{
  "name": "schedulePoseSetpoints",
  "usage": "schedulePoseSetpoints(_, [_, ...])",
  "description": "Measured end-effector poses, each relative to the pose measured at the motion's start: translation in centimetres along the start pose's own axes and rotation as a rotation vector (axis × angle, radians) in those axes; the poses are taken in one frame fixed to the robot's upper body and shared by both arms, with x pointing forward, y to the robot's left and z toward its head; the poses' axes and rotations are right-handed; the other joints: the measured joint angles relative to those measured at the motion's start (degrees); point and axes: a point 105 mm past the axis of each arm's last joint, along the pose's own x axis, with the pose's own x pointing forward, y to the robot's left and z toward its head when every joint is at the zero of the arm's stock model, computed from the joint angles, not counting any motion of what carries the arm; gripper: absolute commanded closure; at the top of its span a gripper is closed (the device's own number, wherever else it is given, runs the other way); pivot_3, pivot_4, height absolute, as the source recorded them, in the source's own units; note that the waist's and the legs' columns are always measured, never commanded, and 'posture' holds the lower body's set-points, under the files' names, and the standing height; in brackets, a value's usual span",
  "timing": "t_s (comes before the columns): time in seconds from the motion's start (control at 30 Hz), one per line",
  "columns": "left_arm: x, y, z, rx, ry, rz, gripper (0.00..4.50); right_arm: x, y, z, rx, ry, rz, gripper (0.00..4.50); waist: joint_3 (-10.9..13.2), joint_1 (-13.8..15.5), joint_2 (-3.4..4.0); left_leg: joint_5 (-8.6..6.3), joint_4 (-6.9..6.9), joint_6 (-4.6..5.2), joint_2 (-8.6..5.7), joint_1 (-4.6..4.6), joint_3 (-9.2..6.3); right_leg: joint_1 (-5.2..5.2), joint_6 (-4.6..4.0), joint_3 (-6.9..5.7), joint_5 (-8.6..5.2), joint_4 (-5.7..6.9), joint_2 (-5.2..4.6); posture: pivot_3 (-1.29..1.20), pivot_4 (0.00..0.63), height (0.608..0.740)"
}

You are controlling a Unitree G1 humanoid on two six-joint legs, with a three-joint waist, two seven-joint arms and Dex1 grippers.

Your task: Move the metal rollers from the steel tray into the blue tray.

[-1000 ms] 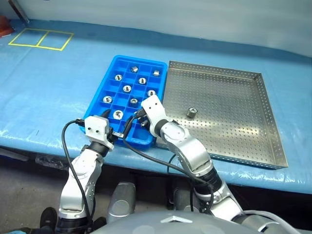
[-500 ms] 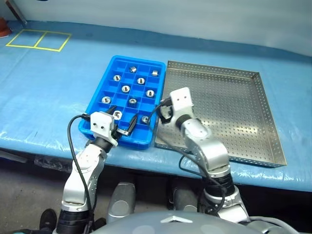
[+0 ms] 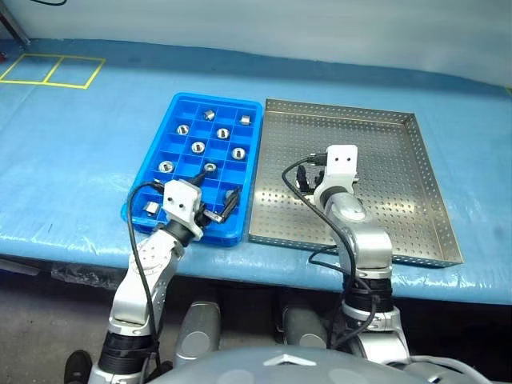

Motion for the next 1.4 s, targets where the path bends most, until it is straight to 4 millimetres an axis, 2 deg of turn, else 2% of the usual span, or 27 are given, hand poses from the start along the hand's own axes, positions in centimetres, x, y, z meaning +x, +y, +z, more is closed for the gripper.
schedulePoseSetpoints(0.17, [0.0, -0.7, -0.4, -0.011, 0.024, -0.051, 0.00, 0.3, 0.8, -1.0, 0.005, 0.032, 0.025, 0.03, 0.0, 0.0, 0.00, 0.00, 0.03, 0.00, 0.00, 0.00, 0.00, 0.02, 0.00, 0.01, 0.00, 0.00, 0.00, 0.12, 0.150, 0.740])
schedulePoseSetpoints(0.33, [0.0, -0.9, -0.7, -0.021, 0.039, -0.065, 0.00, 0.3, 1.2, -3.3, -0.014, 0.088, 0.036, 0.03, 0.0, 0.0, 0.00, 0.00, 0.02, 0.00, 0.00, 0.02, -0.01, 0.03, 0.00, 0.01, 0.00, 0.00, 0.00, 0.12, 0.150, 0.740])
schedulePoseSetpoints(0.43, [0.0, -1.0, -0.7, -0.023, 0.041, -0.068, 0.00, 0.3, 1.3, -3.4, -0.017, 0.084, 0.039, 0.60, 0.0, 0.0, 0.00, 0.00, 0.03, 0.00, 0.00, 0.11, -0.01, 0.12, 0.01, 0.01, 0.00, 0.00, 0.00, 0.13, 0.150, 0.740])
schedulePoseSetpoints(0.63, [-0.1, -1.0, -0.9, -0.026, 0.047, -0.067, 0.00, -0.1, 1.0, -3.7, -0.006, 0.077, 0.035, 2.57, 0.0, 0.1, -0.01, 0.00, 0.05, 0.00, 0.02, 0.15, -0.02, 0.16, 0.00, 0.01, 0.00, 0.00, 0.00, 0.13, 0.150, 0.740])
schedulePoseSetpoints(0.9, [-0.1, -0.9, -1.0, -0.038, 0.049, -0.035, 0.00, -0.3, 1.4, -3.1, -0.027, 0.077, 0.057, 2.62, 0.0, 0.1, 0.02, 0.00, 0.03, 0.00, 0.01, 0.09, -0.01, 0.09, 0.00, 0.02, 0.00, 0.00, 0.00, 0.15, 0.150, 0.740])
schedulePoseSetpoints(1.03, [-0.4, -0.6, -1.0, -0.059, 0.036, 0.019, 0.00, -0.1, 3.9, 0.0, -0.095, -0.014, 0.159, 2.62, 0.0, 0.0, 0.04, 0.00, 0.02, 0.00, 0.07, 0.11, -0.01, 0.07, 0.00, 0.02, 0.00, 0.03, 0.06, 0.18, 0.150, 0.740])
schedulePoseSetpoints(1.17, [-1.4, 0.0, -0.9, -0.060, 0.032, 0.059, 0.00, -0.7, 8.0, 3.6, -0.155, -0.126, 0.307, 2.62, 0.0, 0.4, 0.04, 0.00, -0.06, 0.00, 0.11, 0.11, -0.09, 0.07, -0.06, 0.00, -0.04, 0.03, 0.14, 0.21, 0.150, 0.740])
schedulePoseSetpoints(1.27, [-2.4, 0.8, -1.0, -0.055, 0.033, 0.107, 0.00, -1.2, 10.7, 4.3, -0.175, -0.148, 0.404, 2.62, 0.0, 0.7, 0.03, 0.00, -0.09, 0.00, 0.11, 0.10, -0.10, 0.07, -0.07, -0.01, -0.04, 0.00, 0.14, 0.25, 0.150, 0.740])
schedulePoseSetpoints(1.4, [-4.4, 1.7, -1.4, -0.059, 0.060, 0.164, 0.00, -1.8, 14.0, 3.2, -0.213, -0.116, 0.525, 2.62, 0.0, 1.5, 0.03, -0.01, -0.09, -0.01, 0.11, 0.10, -0.10, 0.06, -0.08, -0.01, -0.04, -0.01, 0.13, 0.31, 0.150, 0.740])
